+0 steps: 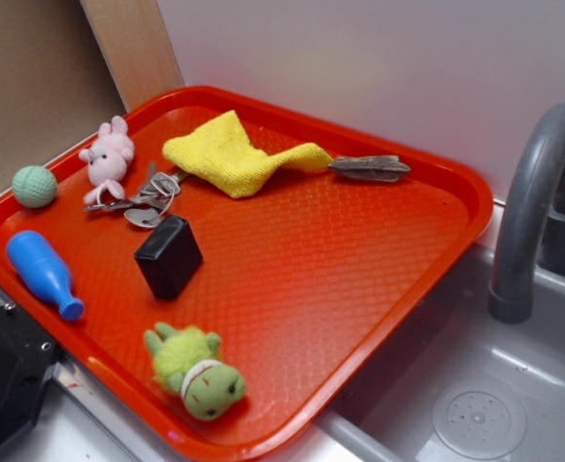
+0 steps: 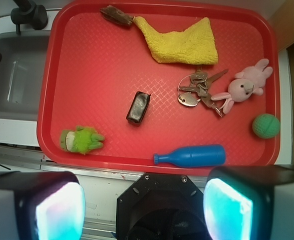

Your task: Grab the black box.

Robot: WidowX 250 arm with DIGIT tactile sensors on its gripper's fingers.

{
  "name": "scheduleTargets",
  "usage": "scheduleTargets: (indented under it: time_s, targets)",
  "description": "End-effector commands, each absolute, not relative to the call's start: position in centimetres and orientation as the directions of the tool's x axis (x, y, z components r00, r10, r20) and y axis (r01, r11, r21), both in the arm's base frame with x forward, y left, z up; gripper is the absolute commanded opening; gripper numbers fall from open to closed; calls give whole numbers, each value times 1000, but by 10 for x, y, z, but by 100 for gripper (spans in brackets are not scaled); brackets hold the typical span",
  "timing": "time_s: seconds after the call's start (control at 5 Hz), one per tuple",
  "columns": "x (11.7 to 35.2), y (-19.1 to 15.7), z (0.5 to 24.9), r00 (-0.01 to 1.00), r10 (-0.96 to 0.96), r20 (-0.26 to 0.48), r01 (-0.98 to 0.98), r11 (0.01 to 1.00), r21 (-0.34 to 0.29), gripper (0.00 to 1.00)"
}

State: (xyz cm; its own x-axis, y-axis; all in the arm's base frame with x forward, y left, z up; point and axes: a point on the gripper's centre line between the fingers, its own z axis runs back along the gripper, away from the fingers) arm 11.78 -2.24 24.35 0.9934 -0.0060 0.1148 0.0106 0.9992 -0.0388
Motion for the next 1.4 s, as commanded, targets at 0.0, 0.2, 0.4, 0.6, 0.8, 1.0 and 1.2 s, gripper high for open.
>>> scheduleTargets:
  time_s: [0.0, 0.2, 0.4, 0.6, 0.8, 1.0, 1.2]
  targets:
    - [118, -22, 243, 993, -6, 115, 11, 999, -39, 100]
    - [151, -20, 193, 972, 211, 103, -207, 977, -43, 100]
    - [161, -27, 154, 928, 358, 99, -354, 933, -57, 100]
    - [161, -41, 124, 895, 434, 98, -430, 901, -66, 100]
    - [162, -35, 95, 924, 368, 104, -362, 929, -71, 100]
    - [176, -30, 80, 936, 333, 117, -324, 942, -92, 100]
    - [195, -24, 67, 931, 347, 111, -341, 938, -69, 100]
